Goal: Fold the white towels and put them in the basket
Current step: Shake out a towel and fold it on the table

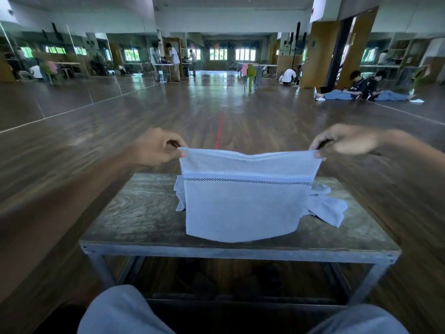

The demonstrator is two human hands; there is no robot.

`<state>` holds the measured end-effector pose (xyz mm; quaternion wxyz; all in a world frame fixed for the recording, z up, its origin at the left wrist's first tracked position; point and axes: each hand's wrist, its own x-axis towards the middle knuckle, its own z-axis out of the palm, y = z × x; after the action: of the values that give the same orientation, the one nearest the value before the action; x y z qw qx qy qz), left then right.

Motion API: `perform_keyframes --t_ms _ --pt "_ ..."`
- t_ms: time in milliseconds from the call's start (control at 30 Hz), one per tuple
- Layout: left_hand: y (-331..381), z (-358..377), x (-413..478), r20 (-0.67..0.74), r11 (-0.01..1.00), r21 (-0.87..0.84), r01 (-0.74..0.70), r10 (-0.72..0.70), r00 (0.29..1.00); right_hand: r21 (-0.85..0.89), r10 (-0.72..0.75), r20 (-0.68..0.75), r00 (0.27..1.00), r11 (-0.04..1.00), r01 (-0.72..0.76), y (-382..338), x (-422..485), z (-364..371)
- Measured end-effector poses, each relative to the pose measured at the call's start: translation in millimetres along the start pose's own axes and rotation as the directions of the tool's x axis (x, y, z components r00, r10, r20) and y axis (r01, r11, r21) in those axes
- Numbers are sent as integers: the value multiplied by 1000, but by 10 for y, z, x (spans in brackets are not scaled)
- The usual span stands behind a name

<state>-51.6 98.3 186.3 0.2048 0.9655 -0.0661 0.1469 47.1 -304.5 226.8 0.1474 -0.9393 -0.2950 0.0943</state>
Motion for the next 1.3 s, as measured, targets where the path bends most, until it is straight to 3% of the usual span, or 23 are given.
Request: perform_keyframes --t_ms 100,267,567,700,867,1000,1100,1200,1300 --pt "-64 -60 -21 192 962 -265 70 -18 981 83 -4 12 1000 997 3 33 -65 -33" --pt "-95 -75 46 357 942 -286 178 -67 932 156 1 78 997 988 -13 102 -55 -49" --pt "-256 374 298 -9 989 -13 148 -148 989 58 70 -170 983 996 -61 163 324 256" --pt "-221 326 420 -217 986 48 158 -144 965 29 76 -406 911 997 -70 88 453 229" --pt "-315 195 476 -269 992 9 122 -115 956 75 64 -541 838 997 -28 9 466 179" --pt "-470 375 330 -108 994 -65 91 -97 989 78 24 -409 912 997 9 105 372 379" --pt "-570 595 53 155 985 -141 104 -82 985 162 -7 -272 962 985 53 201 226 703" --pt "-611 818 -208 446 973 -174 154 -62 893 187 -20 -103 994 981 39 356 102 1093" --pt "-664 1142 -381 543 965 -161 208 -90 835 148 0 -9 1000 989 2 533 83 1538"
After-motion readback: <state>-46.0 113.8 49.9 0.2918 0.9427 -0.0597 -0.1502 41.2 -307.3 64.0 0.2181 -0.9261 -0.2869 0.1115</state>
